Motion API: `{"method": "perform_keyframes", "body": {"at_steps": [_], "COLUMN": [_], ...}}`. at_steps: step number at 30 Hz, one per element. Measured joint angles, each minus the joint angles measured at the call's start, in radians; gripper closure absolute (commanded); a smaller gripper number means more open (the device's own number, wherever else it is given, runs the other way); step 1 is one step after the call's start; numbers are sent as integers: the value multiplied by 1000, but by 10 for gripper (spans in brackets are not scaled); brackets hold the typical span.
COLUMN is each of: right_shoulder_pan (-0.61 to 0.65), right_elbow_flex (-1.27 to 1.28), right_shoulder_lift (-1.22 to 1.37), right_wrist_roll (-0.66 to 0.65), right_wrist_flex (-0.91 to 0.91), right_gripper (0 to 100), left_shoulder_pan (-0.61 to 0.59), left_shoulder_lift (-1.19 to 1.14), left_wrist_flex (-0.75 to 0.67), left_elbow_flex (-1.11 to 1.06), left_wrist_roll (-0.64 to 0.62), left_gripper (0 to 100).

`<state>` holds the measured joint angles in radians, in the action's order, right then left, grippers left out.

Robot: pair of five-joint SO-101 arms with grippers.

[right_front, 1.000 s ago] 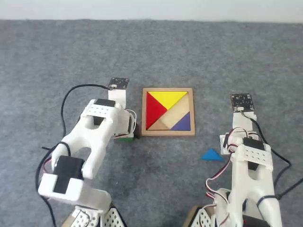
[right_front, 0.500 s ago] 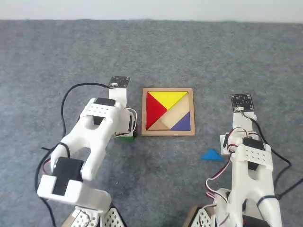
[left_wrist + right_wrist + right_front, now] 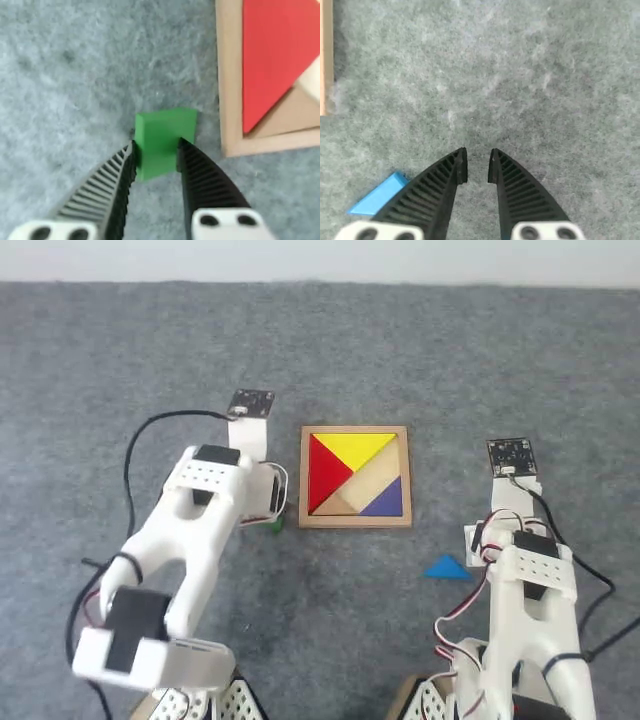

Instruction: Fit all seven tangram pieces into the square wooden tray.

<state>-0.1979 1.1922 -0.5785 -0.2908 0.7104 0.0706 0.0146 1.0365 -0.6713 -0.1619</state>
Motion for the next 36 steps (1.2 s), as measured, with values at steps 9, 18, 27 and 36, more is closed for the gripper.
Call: {"method": "perform_keyframes", "body": {"at_steps": [9,18,27,36], "right_shoulder_pan": [0,0,0,0], "right_elbow_flex": [0,0,0,0], "right_shoulder_lift": [0,0,0,0], "right_wrist_roll": [0,0,0,0], "right_wrist_flex": [0,0,0,0], "right_gripper": [919,919,919,919], "left_shoulder_pan": [133,167,206,209], "left_shoulder_lift": [245,288,288,288], "left_wrist_flex": [-44,-46,-89,-92], "left_elbow_flex": [-224,-239,-249,-249], "left_wrist_roll": [0,0,2,0], "left_gripper": [888,892,948,979]}}
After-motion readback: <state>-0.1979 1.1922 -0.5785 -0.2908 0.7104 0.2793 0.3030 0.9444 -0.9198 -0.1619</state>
